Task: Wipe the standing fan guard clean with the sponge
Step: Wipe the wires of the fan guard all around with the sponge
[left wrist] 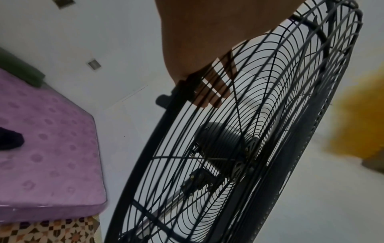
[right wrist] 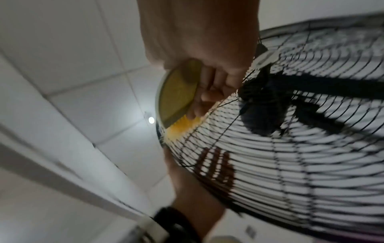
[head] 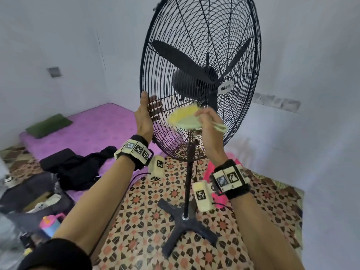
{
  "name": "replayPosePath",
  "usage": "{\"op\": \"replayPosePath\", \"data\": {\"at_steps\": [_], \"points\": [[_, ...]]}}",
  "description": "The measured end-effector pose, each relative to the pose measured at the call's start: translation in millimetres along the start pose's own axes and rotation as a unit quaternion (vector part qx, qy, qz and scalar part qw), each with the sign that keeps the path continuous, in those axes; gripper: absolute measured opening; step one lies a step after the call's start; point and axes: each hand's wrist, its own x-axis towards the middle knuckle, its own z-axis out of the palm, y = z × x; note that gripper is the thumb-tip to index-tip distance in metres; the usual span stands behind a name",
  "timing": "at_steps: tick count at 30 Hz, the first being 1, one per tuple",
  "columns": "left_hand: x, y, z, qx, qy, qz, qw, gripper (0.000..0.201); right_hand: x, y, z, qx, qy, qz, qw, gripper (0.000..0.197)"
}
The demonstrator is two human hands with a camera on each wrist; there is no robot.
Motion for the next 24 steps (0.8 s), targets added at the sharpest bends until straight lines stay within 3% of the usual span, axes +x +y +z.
{"op": "replayPosePath", "data": {"at_steps": [2,8,14,16,18,21,24], "points": [[-0.5,0.1,0.4,0.005,-0.001,0.0,1.0,0.096,9.0,-3.9,8.7,-0.004,-0.007,-0.026,1.0,0.019],[0.9,2.3,-12.4,0.001,-0.009,-0.013,1.0,0.089,-16.2,49.6,-5.1,-0.122,-0.039,0.101,0.987,0.021],[-4.6,7.7,-2.6,0.015,-0.001,0.002,1.0,0.082,15.0,4.4,12.1,-0.001,-0.019,-0.018,1.0,0.022],[-6.2,7.2,-3.7,0.015,0.0,0.003,1.0,0.078,10.3,18.9,13.6,-0.026,-0.018,-0.011,0.999,0.022],[-6.4,7.6,-7.0,0.011,0.002,-0.004,1.0,0.076,-3.4,40.8,6.5,-0.067,-0.024,0.047,0.996,0.021],[-4.5,4.4,-8.2,0.002,0.006,-0.014,1.0,0.091,-13.0,52.8,-9.4,-0.087,-0.03,0.108,0.99,0.017],[-5.1,3.1,-3.8,0.008,0.013,-0.008,1.0,0.108,1.2,21.5,-5.6,-0.052,-0.009,0.05,0.997,0.017]]}}
